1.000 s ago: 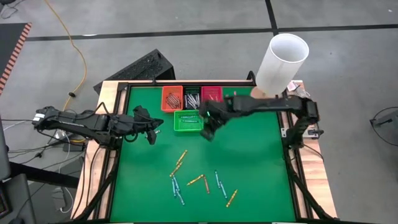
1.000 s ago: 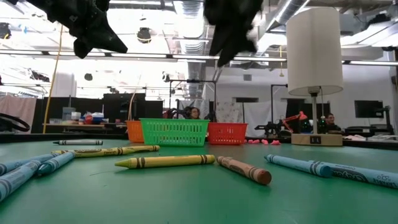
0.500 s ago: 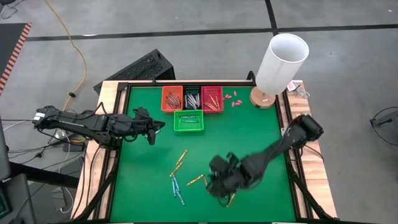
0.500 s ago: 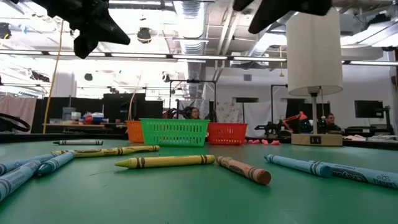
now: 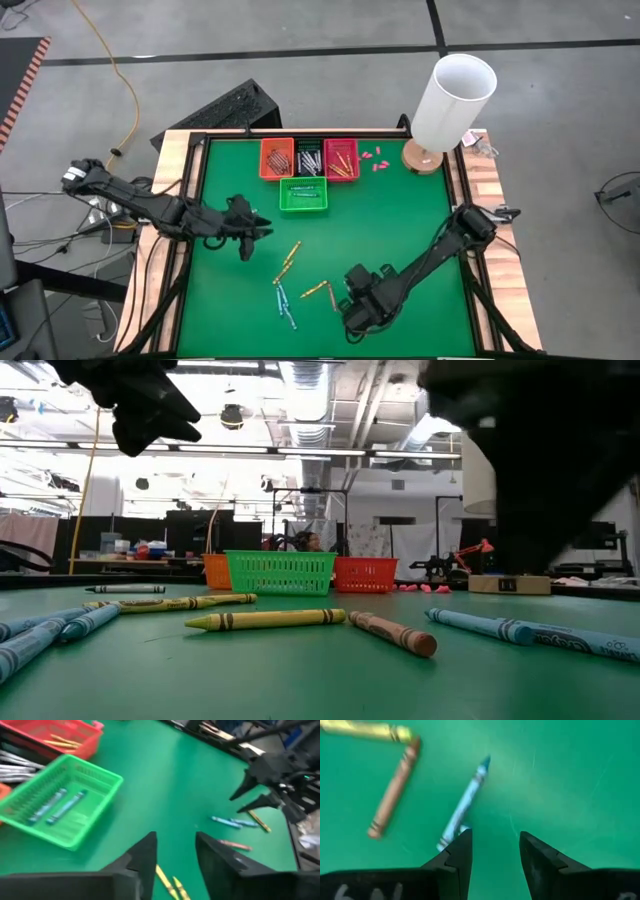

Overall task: Sort crayons
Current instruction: Put a blue crayon in the green basket

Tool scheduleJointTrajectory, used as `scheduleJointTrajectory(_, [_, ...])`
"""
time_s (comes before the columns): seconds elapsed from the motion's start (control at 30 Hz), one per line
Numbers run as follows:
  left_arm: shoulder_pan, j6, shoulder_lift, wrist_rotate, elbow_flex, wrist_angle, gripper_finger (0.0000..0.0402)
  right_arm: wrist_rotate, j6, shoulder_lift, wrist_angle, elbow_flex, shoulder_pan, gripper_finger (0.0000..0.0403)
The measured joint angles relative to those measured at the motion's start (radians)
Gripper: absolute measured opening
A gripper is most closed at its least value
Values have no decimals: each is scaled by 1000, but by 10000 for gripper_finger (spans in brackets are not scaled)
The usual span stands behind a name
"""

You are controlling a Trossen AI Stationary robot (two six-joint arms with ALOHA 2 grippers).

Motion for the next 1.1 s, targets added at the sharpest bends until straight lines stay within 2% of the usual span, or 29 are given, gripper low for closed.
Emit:
scheduleJointTrajectory(0.17, [-43, -21, 74, 3, 0, 83, 177, -27, 5, 23, 22, 0, 10, 156])
scheduleJointTrajectory(0.3, [-44, -36, 109, 27, 0, 135, 195, -26, 24, 15, 34, 0, 24, 156])
scheduleJointTrajectory(0.6, [-44, -59, 122, 57, 0, 154, 197, -28, 26, 23, 105, 1, 98, 156])
scheduleJointTrajectory(1.1, [-49, -64, 122, 60, 0, 141, 197, -31, 16, 22, 120, 1, 81, 156])
